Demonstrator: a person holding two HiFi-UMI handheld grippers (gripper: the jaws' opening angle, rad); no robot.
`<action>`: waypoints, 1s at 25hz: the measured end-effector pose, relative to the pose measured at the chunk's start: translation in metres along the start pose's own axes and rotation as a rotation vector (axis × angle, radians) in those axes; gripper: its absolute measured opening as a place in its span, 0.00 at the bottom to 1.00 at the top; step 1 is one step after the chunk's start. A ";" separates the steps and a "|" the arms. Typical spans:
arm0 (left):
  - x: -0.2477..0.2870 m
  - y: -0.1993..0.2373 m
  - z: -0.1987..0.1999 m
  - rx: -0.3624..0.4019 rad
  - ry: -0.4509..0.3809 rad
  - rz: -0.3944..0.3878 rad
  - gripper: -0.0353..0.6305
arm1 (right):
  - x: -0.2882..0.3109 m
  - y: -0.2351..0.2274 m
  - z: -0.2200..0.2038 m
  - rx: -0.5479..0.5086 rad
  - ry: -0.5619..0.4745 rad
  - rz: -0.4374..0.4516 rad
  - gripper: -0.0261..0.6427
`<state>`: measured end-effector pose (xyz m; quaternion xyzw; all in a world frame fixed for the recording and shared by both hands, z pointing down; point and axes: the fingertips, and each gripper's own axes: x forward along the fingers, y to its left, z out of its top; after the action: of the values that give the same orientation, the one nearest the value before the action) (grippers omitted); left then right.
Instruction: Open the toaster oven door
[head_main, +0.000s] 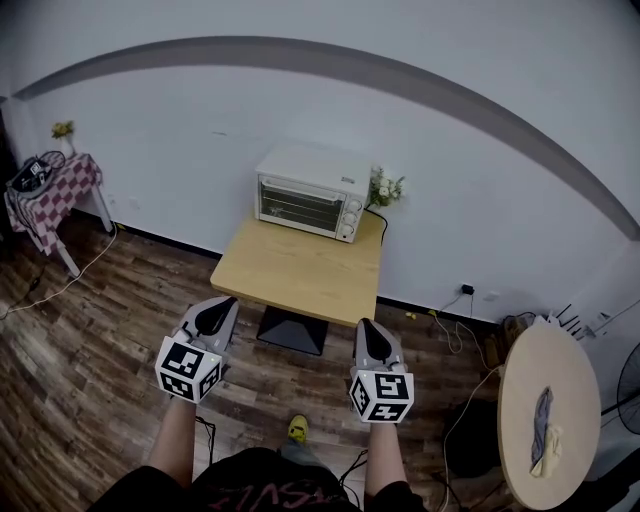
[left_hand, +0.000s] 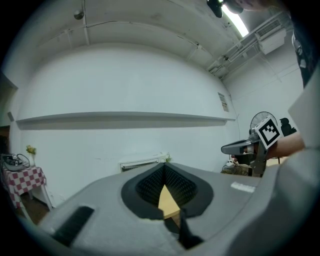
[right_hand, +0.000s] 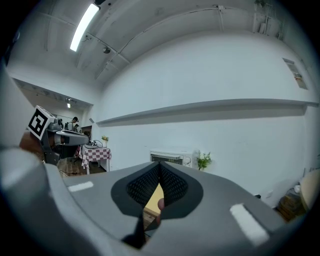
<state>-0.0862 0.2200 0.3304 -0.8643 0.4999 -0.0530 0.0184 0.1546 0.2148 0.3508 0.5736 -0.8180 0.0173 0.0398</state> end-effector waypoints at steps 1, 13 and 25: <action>0.009 0.004 0.000 0.002 0.004 0.003 0.05 | 0.010 -0.006 0.000 0.003 0.001 0.001 0.05; 0.127 0.037 -0.006 -0.001 0.045 0.041 0.05 | 0.117 -0.082 -0.007 0.019 0.031 0.028 0.05; 0.220 0.054 -0.004 0.023 0.093 0.083 0.05 | 0.207 -0.143 -0.010 0.033 0.044 0.093 0.05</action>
<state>-0.0244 0.0022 0.3464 -0.8390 0.5352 -0.0978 0.0073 0.2190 -0.0274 0.3758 0.5352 -0.8422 0.0450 0.0476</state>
